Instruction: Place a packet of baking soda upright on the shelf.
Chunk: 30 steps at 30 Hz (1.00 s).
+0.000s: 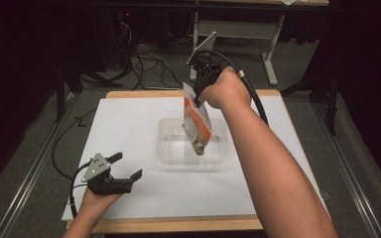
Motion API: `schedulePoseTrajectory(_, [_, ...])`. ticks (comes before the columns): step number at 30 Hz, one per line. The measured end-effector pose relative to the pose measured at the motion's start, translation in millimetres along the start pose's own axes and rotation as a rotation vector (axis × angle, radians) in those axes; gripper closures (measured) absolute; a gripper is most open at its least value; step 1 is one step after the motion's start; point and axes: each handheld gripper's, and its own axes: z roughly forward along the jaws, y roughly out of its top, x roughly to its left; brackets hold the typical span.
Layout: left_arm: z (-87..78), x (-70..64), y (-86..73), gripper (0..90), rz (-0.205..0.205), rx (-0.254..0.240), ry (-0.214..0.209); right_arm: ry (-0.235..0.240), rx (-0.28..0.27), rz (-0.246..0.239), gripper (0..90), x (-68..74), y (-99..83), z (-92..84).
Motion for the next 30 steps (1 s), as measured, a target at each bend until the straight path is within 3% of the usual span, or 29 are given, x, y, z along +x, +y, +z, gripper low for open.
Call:
schedulePoseTrajectory(5, [0.0,0.2,0.0,5.8,0.003,0.003,-0.001,-0.008,-0.005,0.027,90.0,-7.0,0.6,5.0])
schedulePoseTrajectory(16, [1.8,-0.8,0.3,5.9,0.009,0.007,-0.007,-0.008,-0.028,0.063,90.0,-14.6,-5.6,-2.9])
schedulePoseTrajectory(23, [1.8,-1.2,0.2,5.9,0.008,0.006,-0.008,-0.011,-0.016,0.068,90.0,-8.2,3.4,7.4])
schedulePoseTrajectory(30, [1.2,-0.3,0.2,5.9,0.001,-0.002,-0.011,-0.009,-0.007,0.037,90.0,6.1,14.3,18.8])
